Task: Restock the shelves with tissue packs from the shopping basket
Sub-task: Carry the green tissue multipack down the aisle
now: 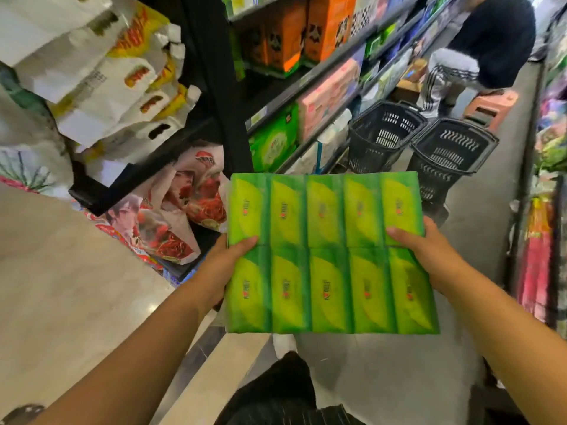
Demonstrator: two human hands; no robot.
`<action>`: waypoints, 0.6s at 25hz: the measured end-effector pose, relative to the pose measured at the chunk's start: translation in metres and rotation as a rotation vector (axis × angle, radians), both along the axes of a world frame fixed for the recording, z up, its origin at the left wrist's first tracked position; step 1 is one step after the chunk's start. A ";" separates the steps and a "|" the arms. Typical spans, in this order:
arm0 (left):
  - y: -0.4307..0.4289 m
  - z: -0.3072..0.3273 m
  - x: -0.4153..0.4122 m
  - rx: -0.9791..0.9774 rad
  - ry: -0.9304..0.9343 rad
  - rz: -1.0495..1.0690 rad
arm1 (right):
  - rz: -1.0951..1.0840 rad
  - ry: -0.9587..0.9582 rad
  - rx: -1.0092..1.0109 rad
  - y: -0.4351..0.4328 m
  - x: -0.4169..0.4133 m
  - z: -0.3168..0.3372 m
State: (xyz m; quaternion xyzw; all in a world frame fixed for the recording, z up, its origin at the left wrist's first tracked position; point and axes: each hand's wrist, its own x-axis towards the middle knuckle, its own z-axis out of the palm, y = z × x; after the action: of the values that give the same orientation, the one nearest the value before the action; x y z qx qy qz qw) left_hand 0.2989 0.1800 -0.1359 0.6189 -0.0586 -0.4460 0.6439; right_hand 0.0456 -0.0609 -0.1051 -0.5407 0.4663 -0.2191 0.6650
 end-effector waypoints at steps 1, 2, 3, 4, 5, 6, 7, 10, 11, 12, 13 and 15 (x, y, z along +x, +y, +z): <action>-0.023 -0.002 0.015 -0.009 -0.029 0.003 | 0.013 -0.003 -0.010 -0.023 0.017 0.000; -0.042 -0.005 0.029 -0.017 -0.053 0.005 | 0.021 0.010 -0.021 -0.043 0.032 0.000; -0.061 -0.006 0.043 -0.025 -0.066 0.008 | 0.030 0.023 -0.033 -0.062 0.047 -0.001; -0.088 -0.009 0.061 -0.032 -0.077 0.014 | 0.035 0.023 -0.042 -0.090 0.067 -0.003; -0.110 -0.009 0.078 -0.029 -0.095 0.015 | 0.038 0.021 -0.053 -0.113 0.084 -0.002; -0.132 -0.008 0.095 -0.020 -0.122 0.020 | 0.041 0.037 -0.076 -0.137 0.103 0.001; -0.154 -0.004 0.111 -0.009 -0.133 0.038 | 0.054 0.055 -0.100 -0.160 0.123 0.004; -0.211 0.013 0.152 -0.001 -0.127 0.029 | 0.048 0.070 -0.104 -0.225 0.169 0.018; -0.227 0.019 0.164 0.010 -0.140 0.037 | 0.058 0.069 -0.115 -0.242 0.184 0.021; -0.244 0.023 0.179 0.005 -0.150 0.064 | 0.084 0.051 -0.106 -0.261 0.201 0.024; -0.259 0.027 0.190 0.003 -0.153 0.095 | 0.097 0.040 -0.094 -0.278 0.217 0.026; -0.286 0.033 0.213 0.017 -0.190 0.151 | 0.121 0.024 -0.099 -0.313 0.252 0.030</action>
State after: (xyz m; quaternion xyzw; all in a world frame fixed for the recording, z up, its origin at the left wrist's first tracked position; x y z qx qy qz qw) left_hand 0.5116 -0.1063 -0.1031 0.6664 -0.0687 -0.3360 0.6621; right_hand 0.2975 -0.3737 -0.0755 -0.6028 0.4293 -0.1949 0.6437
